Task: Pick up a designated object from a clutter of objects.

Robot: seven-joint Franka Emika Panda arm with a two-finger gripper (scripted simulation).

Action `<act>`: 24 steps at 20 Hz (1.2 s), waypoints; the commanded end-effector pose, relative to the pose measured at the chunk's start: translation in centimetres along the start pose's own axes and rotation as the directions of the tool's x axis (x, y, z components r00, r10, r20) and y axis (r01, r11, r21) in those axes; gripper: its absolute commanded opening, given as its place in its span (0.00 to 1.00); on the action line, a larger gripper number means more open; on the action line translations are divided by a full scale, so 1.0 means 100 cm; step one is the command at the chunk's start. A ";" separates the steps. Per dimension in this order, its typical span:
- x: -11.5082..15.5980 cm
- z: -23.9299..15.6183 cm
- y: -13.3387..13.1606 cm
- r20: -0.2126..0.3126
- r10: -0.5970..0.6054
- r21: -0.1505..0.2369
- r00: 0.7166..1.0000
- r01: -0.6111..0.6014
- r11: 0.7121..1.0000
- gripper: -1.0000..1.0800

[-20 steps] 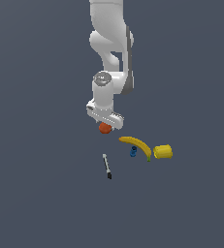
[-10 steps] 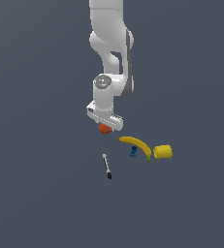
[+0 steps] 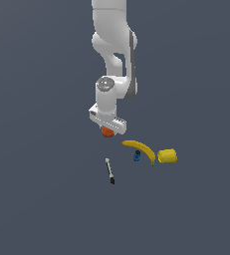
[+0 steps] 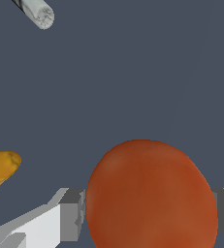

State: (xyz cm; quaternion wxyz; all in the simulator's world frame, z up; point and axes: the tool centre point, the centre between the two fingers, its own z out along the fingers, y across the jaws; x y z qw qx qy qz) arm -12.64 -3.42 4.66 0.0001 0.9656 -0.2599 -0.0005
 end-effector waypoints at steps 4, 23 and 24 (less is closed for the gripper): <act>0.001 -0.002 0.000 0.000 0.000 0.000 1.000 0.000 1.000 0.00; 0.033 -0.097 -0.022 -0.001 0.000 -0.001 1.000 0.000 1.000 0.00; 0.035 -0.105 -0.024 -0.001 0.000 -0.001 1.000 0.000 1.000 0.00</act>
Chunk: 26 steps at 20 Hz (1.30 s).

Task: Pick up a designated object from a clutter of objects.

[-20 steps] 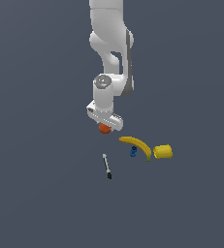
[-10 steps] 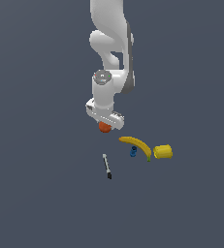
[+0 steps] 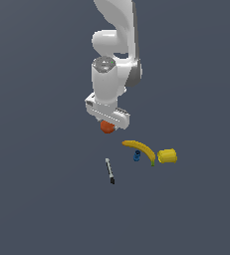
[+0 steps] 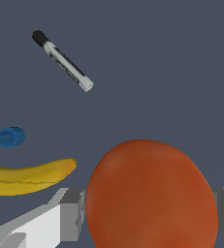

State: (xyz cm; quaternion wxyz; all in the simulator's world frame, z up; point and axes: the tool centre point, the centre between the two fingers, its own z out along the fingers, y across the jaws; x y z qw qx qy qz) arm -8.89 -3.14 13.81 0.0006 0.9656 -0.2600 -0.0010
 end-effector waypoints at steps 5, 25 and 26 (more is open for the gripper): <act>0.019 -0.055 -0.013 -0.001 0.000 0.000 1.000 0.000 1.000 0.00; 0.082 -0.225 -0.055 -0.002 0.000 0.001 1.000 0.000 1.000 0.00; 0.084 -0.232 -0.057 -0.002 0.000 0.001 1.000 0.000 1.000 0.00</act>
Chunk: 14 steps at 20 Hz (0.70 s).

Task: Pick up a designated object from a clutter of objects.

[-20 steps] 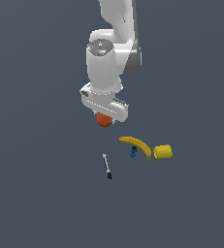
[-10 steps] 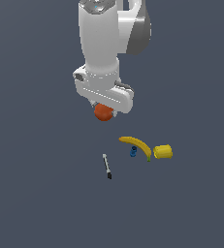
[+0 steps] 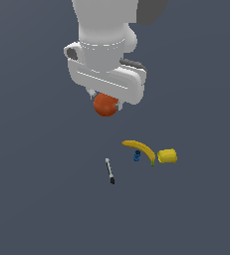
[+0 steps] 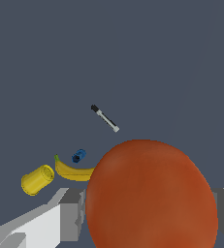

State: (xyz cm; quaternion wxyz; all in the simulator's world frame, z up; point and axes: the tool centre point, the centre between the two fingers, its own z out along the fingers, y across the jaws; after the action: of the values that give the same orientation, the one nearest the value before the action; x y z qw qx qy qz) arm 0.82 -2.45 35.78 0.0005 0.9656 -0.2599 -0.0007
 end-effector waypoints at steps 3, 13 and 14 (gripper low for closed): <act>0.012 -0.032 -0.008 -0.001 0.000 0.001 1.000 0.000 1.000 0.00; 0.031 -0.073 -0.020 -0.001 0.000 0.001 1.000 0.000 1.000 0.00; 0.032 -0.075 -0.021 -0.001 0.000 0.001 1.000 0.000 1.000 0.00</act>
State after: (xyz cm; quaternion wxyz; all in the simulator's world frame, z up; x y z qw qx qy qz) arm 4.37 -2.25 42.79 0.0003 0.9657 -0.2598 -0.0009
